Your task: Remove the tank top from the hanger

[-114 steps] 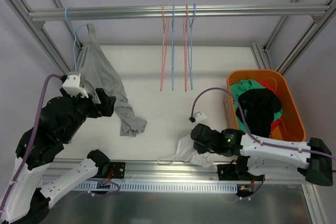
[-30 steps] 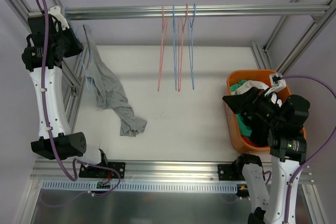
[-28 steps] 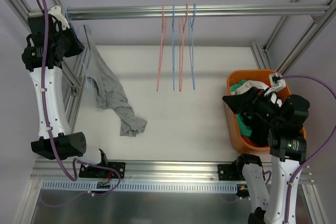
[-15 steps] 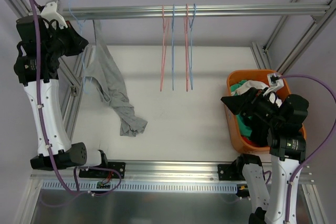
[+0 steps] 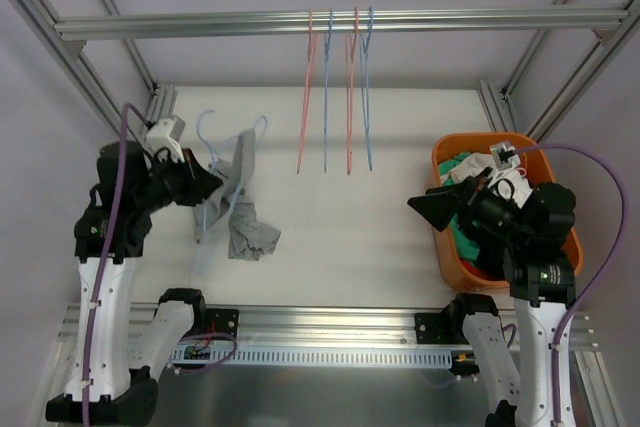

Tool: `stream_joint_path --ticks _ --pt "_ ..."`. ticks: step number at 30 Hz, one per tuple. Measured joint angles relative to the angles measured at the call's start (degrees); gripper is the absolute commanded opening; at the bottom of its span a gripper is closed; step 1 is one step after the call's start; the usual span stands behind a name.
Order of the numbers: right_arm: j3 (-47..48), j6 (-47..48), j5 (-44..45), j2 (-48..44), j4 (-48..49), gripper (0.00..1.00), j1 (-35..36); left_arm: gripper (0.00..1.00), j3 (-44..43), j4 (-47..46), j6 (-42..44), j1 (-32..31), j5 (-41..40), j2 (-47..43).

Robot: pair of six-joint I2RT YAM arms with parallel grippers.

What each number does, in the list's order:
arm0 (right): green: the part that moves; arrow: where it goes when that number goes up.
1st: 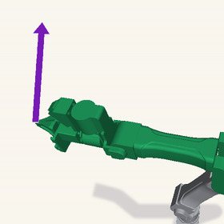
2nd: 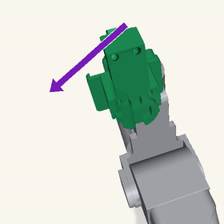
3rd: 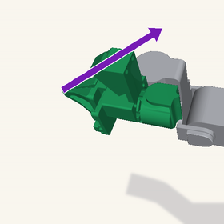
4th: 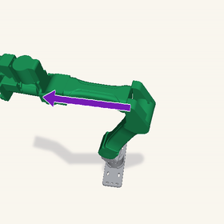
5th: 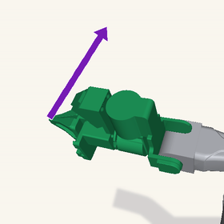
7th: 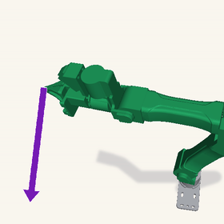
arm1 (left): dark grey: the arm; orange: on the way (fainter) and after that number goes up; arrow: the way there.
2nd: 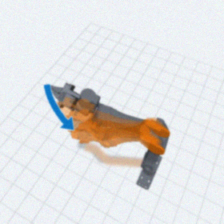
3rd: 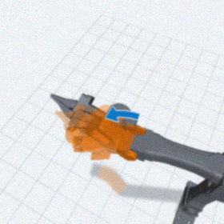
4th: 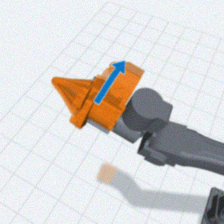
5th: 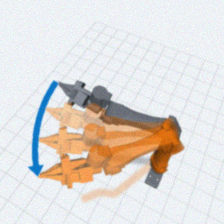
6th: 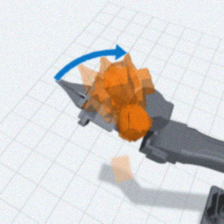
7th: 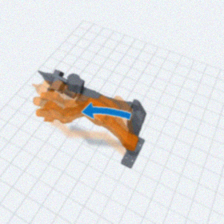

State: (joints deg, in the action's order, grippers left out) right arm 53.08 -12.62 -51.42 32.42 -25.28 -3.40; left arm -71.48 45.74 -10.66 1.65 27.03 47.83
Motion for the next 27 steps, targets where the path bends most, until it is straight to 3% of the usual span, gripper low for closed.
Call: stream_joint_path --ticks 8,13,22,27 --pt "-18.9 -4.5 5.9 -12.2 7.3 0.95 16.7 0.0 26.7 1.1 -5.7 -15.7 3.7 -14.1" --pt "-33.0 -9.0 14.4 -17.4 13.7 0.84 30.6 0.0 28.5 0.9 -9.8 -20.5 12.0 -19.1" --pt "-35.4 -7.7 44.0 -6.7 25.2 0.72 60.7 0.0 28.9 -2.0 -15.0 -22.3 21.9 -20.7" --pt "-29.2 -3.5 58.0 5.5 28.8 0.66 70.6 0.0 28.9 -4.3 -17.3 -22.3 22.7 -21.2"
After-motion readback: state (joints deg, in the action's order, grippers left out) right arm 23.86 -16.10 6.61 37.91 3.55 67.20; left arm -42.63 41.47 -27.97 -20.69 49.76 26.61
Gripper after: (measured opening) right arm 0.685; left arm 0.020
